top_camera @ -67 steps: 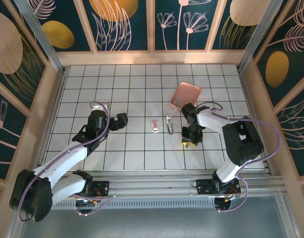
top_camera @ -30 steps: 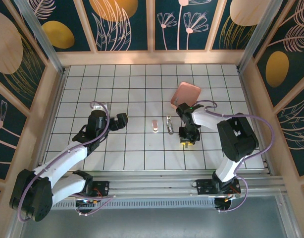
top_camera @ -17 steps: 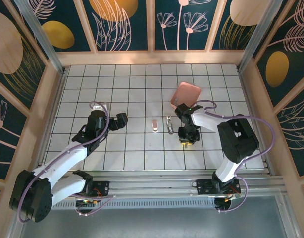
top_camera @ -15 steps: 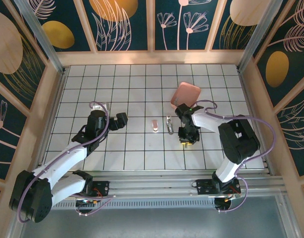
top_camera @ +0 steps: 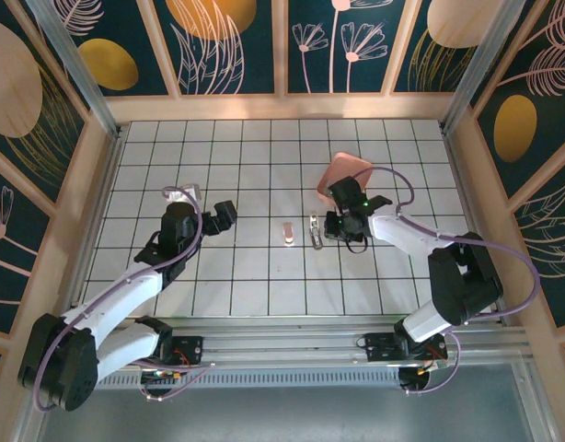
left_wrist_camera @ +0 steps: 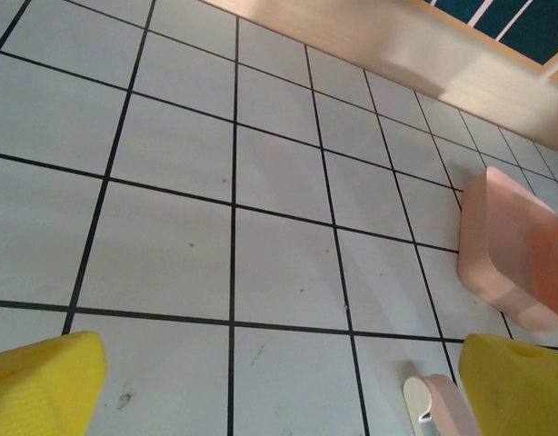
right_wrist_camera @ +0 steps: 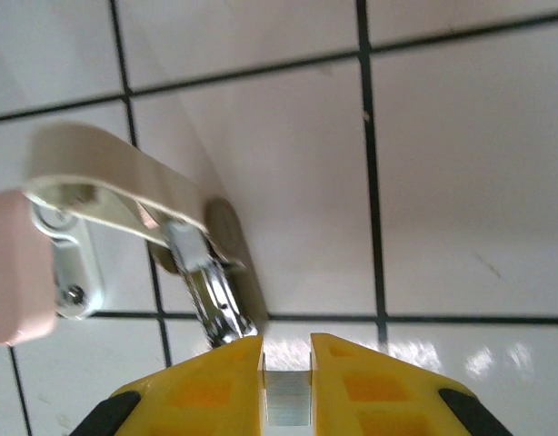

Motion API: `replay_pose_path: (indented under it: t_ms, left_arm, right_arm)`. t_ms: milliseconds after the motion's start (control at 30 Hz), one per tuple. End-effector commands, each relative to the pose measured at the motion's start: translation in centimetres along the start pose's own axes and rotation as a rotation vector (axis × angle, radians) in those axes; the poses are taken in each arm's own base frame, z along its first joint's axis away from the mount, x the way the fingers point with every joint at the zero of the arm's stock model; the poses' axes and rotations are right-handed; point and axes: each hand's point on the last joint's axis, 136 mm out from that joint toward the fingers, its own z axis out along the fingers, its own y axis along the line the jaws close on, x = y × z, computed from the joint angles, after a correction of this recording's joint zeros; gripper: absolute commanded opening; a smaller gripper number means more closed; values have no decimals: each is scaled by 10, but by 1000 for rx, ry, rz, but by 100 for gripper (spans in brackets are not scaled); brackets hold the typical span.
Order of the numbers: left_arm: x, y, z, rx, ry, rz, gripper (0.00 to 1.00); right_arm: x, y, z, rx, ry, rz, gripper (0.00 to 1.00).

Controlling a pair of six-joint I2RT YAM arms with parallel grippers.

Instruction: Load the staples into the stapler

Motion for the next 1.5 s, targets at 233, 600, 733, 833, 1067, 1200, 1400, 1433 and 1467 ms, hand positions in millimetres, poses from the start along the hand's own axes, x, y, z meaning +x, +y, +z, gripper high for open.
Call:
replay_pose_path:
  t_ms: [233,600,733,833,1067,1200,1400,1433,1467]
  left_arm:
    - [-10,-5,7,19,-42,-26,99]
    - [-11,-5,7,19,-46,-29,99]
    - [-11,-6,9,20,-42,-26,99]
    - [-11,-6,9,24,-39,-25,99]
    - [-12,-6,7,23,-45,-25,99]
    - [-11,-7,8,27,-43,-25,99]
    - [-11,-8,8,30,-40,-25,99]
    - [-12,-8,8,30,-42,-25,99]
    - [-11,-7,8,30,-42,-25,99]
  right_arm:
    - [-18,40,4,-76,-136,-202,19]
    - [0,38,7,-60,-97,-252,19]
    - [1,36,12,-49,-89,-272,19]
    - [2,36,17,-41,-77,-291,19]
    - [8,31,22,-34,-63,-295,19]
    - [8,31,26,-37,-64,-292,18]
    - [9,29,31,-28,-58,-297,18]
    - [9,29,32,-27,-56,-296,18]
    - [9,29,32,-26,-55,-297,18]
